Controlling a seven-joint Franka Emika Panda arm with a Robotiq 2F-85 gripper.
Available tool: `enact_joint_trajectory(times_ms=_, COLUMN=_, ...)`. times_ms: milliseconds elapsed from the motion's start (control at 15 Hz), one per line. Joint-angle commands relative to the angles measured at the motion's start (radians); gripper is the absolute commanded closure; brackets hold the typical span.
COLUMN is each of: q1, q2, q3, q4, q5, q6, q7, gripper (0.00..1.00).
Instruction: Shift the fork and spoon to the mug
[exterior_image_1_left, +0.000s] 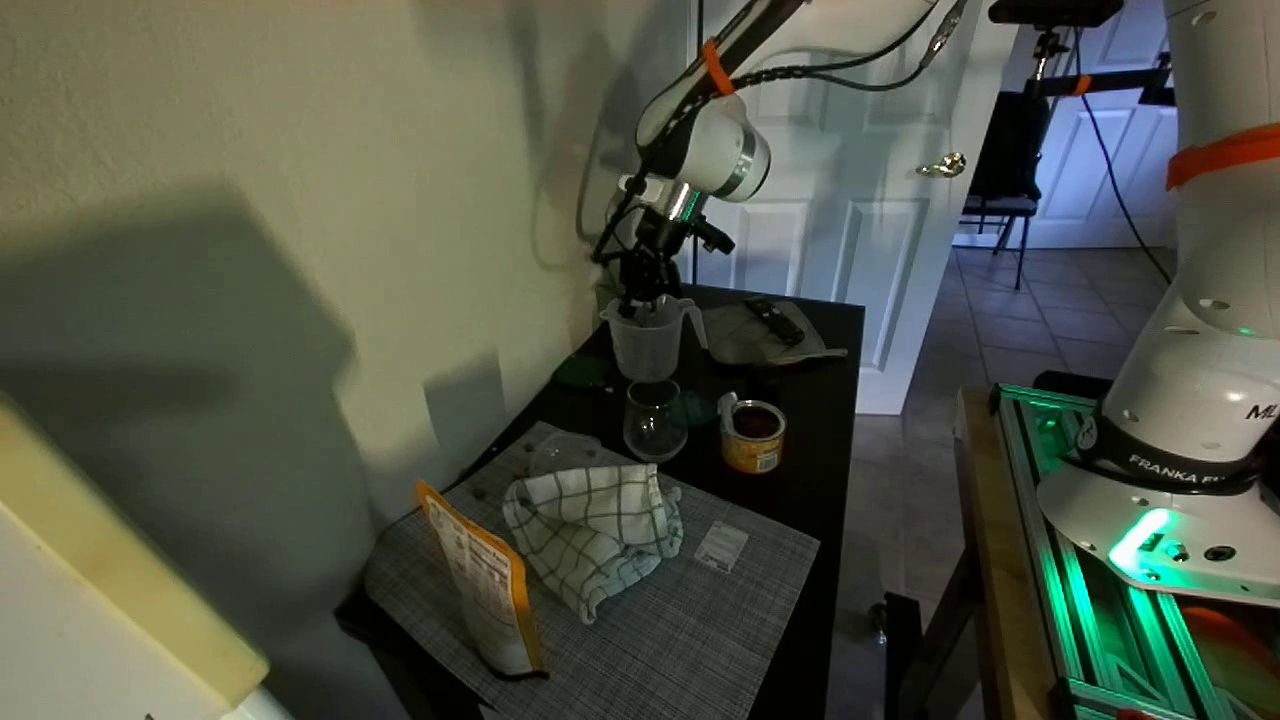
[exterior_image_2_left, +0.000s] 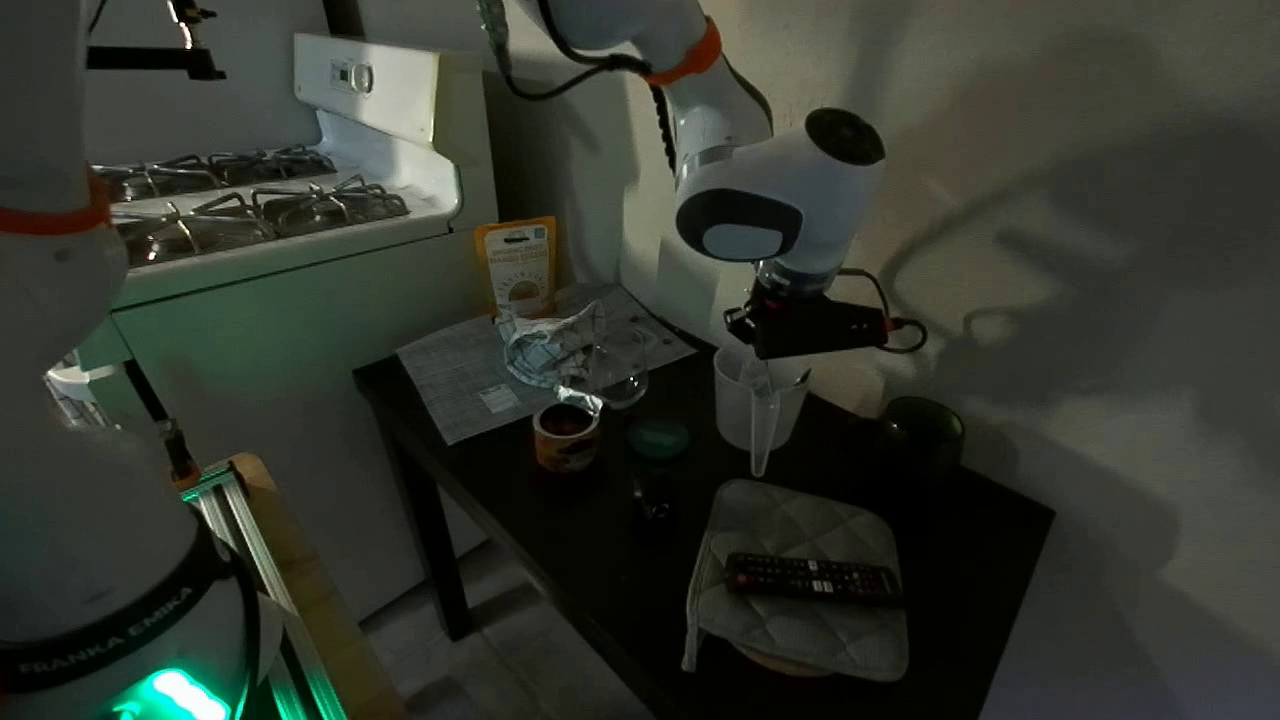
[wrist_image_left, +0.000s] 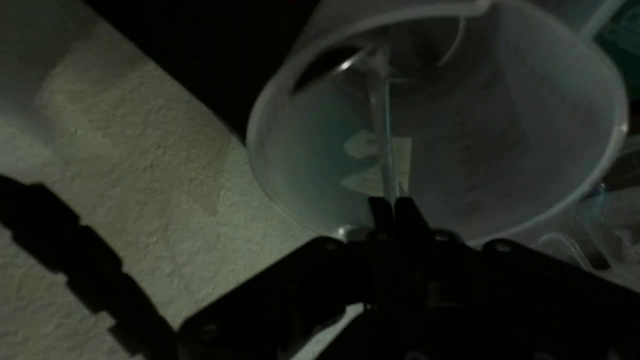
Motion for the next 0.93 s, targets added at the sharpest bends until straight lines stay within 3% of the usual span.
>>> enact_joint_trajectory(times_ms=0, q1=-0.046, q2=-0.19, q3=-0.008, q4=-0.113, q5=0.208, q6=-0.169, q7=-0.192, gripper=0.98)
enact_joint_trajectory(times_ms=200, q1=0.008, q2=-0.33, q3=-0.14, q4=-0.158, q5=0.349, q6=-0.329, q7=-0.292, gripper=0.98)
enact_joint_trajectory(times_ms=400, q1=0.066, q2=-0.423, q3=-0.273, q4=-0.177, q5=0.484, q6=-0.306, q7=-0.339, gripper=0.98)
enact_joint_trajectory(times_ms=600, q1=0.104, q2=-0.422, q3=-0.378, q4=-0.135, q5=0.602, q6=-0.261, q7=-0.369, gripper=0.98)
enact_joint_trajectory(times_ms=867, q1=0.118, q2=-0.314, q3=-0.467, q4=-0.052, q5=0.682, q6=-0.282, q7=-0.385, gripper=0.98)
